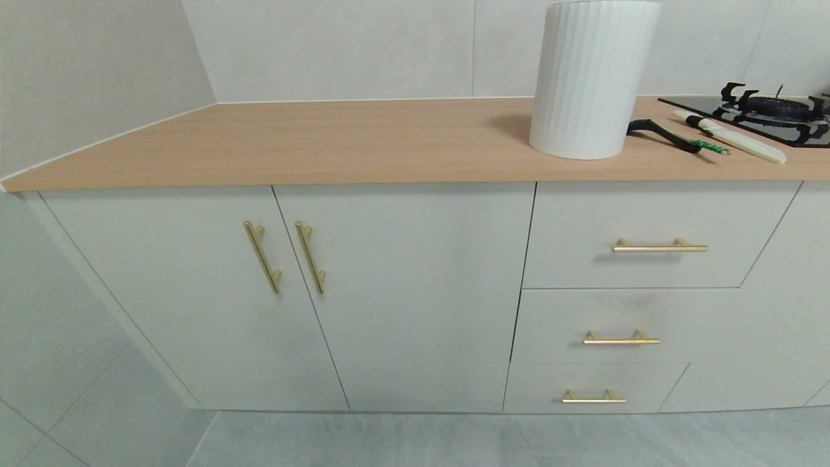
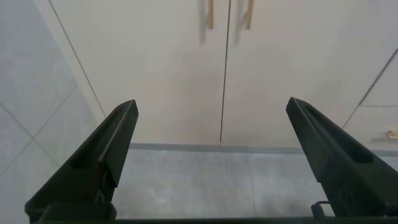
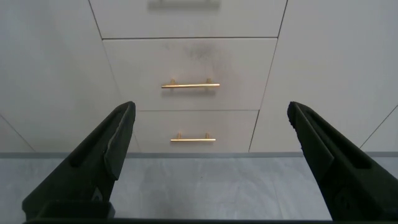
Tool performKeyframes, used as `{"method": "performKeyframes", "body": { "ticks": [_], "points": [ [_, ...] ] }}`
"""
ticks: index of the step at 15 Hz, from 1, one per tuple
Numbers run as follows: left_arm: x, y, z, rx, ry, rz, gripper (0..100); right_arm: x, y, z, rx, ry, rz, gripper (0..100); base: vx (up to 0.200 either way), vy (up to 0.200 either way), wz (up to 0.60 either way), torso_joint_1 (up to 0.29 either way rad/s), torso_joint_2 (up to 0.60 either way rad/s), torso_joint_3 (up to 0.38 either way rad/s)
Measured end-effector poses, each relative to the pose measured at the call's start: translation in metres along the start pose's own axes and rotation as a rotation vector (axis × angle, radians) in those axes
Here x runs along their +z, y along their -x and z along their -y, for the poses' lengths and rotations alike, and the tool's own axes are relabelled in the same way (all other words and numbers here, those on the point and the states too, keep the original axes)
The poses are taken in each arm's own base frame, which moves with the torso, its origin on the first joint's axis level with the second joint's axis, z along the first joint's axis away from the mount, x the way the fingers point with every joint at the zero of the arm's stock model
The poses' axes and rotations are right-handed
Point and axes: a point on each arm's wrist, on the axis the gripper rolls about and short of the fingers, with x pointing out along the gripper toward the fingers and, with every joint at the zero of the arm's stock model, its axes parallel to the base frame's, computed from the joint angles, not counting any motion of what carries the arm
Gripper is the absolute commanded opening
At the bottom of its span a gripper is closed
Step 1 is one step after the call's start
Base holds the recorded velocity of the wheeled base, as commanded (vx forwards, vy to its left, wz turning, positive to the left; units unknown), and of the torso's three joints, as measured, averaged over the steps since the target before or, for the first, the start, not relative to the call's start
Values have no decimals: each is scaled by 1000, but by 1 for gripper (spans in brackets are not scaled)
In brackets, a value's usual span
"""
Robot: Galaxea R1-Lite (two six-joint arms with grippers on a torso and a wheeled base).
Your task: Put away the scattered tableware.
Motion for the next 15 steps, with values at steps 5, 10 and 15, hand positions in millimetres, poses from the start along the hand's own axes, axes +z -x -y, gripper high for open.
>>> {"method": "performKeyframes", "body": {
  "ticks": [5, 10, 15],
  "points": [
    [0, 0, 0, 0, 1, 0, 100, 0, 0, 0, 0, 0, 0, 100, 0, 0, 0, 0, 0, 0],
    [0, 0, 0, 0, -3, 0, 100, 0, 0, 0, -1, 0, 0, 100, 0, -40, 0, 0, 0, 0],
    [0, 0, 0, 0, 0, 0, 100, 0, 0, 0, -1, 0, 0, 100, 0, 0, 0, 0, 0, 0]
  ]
}}
